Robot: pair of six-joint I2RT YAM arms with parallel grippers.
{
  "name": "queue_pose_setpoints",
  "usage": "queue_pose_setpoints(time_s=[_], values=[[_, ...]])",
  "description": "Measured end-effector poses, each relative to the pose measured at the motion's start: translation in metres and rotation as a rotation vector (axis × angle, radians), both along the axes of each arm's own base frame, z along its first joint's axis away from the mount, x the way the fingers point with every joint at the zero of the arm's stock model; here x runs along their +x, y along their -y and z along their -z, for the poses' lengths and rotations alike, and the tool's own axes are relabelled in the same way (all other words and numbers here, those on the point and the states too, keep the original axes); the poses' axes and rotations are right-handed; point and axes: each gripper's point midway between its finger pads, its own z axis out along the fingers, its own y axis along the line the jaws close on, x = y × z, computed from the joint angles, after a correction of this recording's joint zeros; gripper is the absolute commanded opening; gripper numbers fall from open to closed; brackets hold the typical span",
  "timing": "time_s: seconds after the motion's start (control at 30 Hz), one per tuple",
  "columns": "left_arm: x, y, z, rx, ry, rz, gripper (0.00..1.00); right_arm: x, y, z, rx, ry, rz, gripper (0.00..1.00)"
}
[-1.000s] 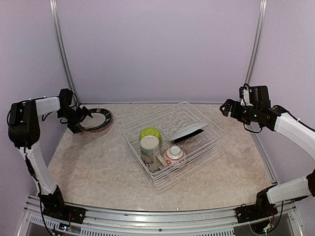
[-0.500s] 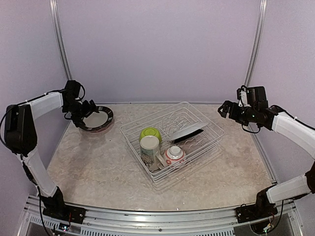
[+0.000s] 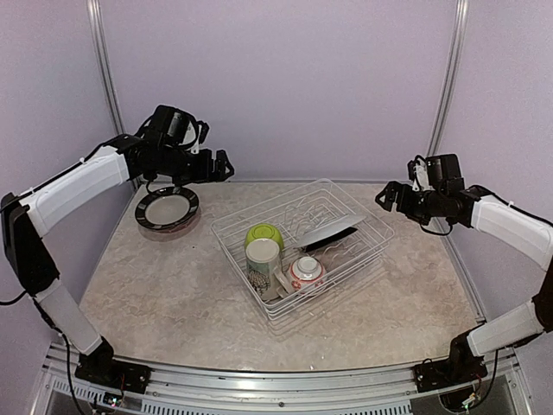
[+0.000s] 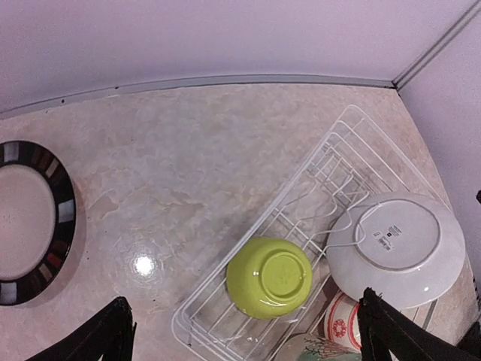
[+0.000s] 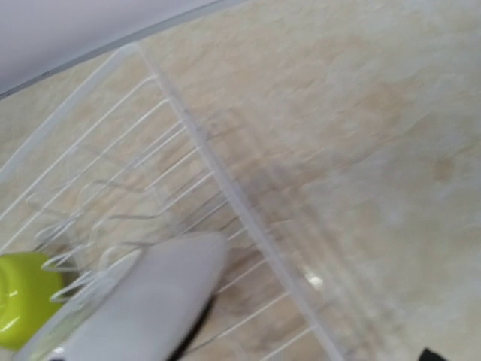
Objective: Unload the mixed dishes from the dish rack
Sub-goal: Adjust the plate in the dish rack.
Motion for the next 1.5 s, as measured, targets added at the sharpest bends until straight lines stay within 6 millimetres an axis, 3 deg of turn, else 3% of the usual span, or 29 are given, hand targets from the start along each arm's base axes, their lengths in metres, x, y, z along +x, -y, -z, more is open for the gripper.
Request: queue_pose_setpoints(time_s=[0.2, 0.5, 0.83, 1.0, 1.17, 1.3, 1.5], values=[[-0.023, 0.062, -0.022, 0.039, 0.102, 0.196, 0.99, -0.004, -0.033, -0.006, 0.174, -0.009, -0.11, 0.99], [-0.05, 0.145, -0.008, 0.059, 0.104, 0.433, 0.99, -0.014, -0.077, 0.003, 0.391, -0.079, -0.207, 0.97], [-0.084, 0.223, 0.01, 0.068, 0.087, 0.625, 0.99, -0.016, -0.093, 0.007, 0.511, -0.106, -0.211, 0.96], [-0.081, 0.242, 0.025, 0.082, 0.069, 0.659, 0.96, -0.01, -0.098, 0.011, 0.547, -0.116, -0.211, 0.91], [-0.076, 0.249, 0.055, 0.138, 0.031, 0.665, 0.89, -0.004, -0.103, 0.013, 0.571, -0.122, -0.217, 0.84], [-0.081, 0.252, 0.074, 0.186, 0.009, 0.674, 0.85, 0.002, -0.106, 0.004, 0.587, -0.103, -0.227, 0.8], [-0.08, 0.256, 0.082, 0.245, 0.033, 0.656, 0.73, 0.01, -0.117, -0.011, 0.611, -0.069, -0.263, 0.78]])
